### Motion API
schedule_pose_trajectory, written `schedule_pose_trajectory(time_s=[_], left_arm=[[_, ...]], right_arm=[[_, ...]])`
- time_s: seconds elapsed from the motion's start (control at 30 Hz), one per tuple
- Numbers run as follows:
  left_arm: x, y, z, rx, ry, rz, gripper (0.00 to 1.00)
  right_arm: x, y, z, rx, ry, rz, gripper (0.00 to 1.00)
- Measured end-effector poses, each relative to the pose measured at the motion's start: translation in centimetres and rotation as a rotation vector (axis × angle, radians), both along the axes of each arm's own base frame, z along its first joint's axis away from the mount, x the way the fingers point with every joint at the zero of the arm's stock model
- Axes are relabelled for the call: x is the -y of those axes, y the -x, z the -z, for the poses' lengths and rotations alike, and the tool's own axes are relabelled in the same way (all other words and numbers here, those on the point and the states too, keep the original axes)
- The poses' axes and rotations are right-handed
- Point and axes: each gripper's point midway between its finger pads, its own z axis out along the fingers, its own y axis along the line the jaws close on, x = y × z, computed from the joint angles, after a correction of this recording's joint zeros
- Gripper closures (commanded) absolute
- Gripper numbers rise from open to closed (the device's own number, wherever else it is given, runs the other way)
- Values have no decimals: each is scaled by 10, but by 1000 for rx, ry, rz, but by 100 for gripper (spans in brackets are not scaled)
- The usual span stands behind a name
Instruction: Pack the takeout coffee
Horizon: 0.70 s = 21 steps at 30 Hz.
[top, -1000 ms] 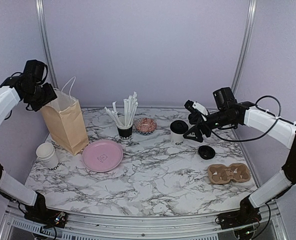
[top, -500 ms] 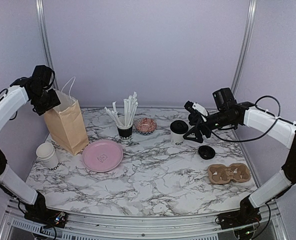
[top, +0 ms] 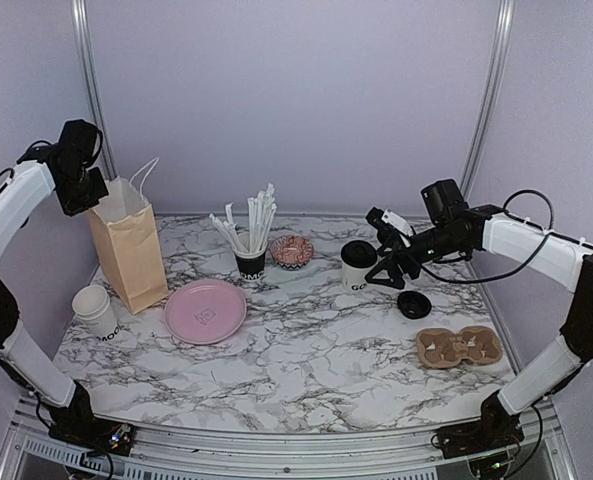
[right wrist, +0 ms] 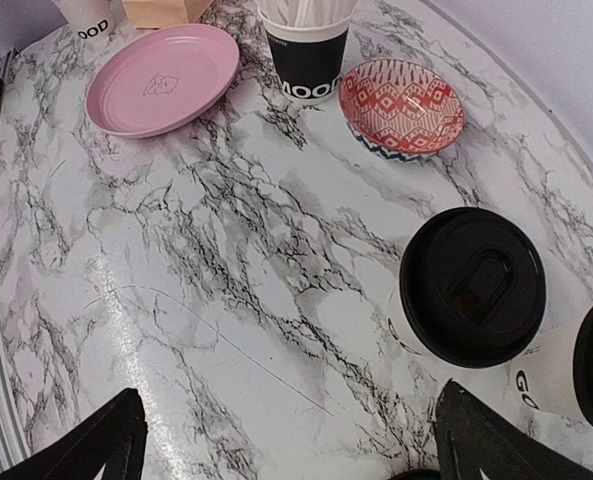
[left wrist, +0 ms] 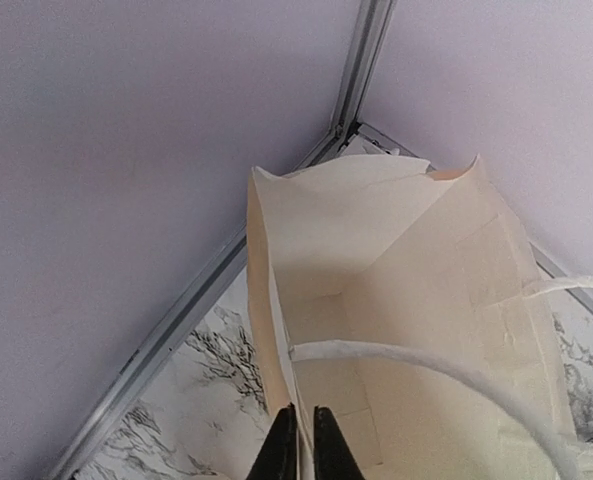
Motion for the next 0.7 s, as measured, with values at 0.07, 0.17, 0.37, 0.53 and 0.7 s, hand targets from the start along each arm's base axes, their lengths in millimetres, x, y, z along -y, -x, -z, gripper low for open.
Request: schedule_pose_trajectory(time_s=[0.07, 0.17, 0.37, 0.53, 0.7], left_arm=[[0, -5, -7, 10, -13, 16, 100], [2, -13, -21, 32, -30, 41, 100], [16, -22, -75, 150, -29, 131, 100], [74, -14, -133, 282, -28, 319, 100], [140, 20, -188, 422, 27, 534, 100]], right_arm=[[0, 0, 2, -6, 2, 0, 3], [0, 0, 3, -8, 3, 0, 3], [1, -1, 4, -10, 4, 3, 3], [1, 0, 3, -6, 3, 0, 2], [9, 6, -11, 29, -3, 8, 1]])
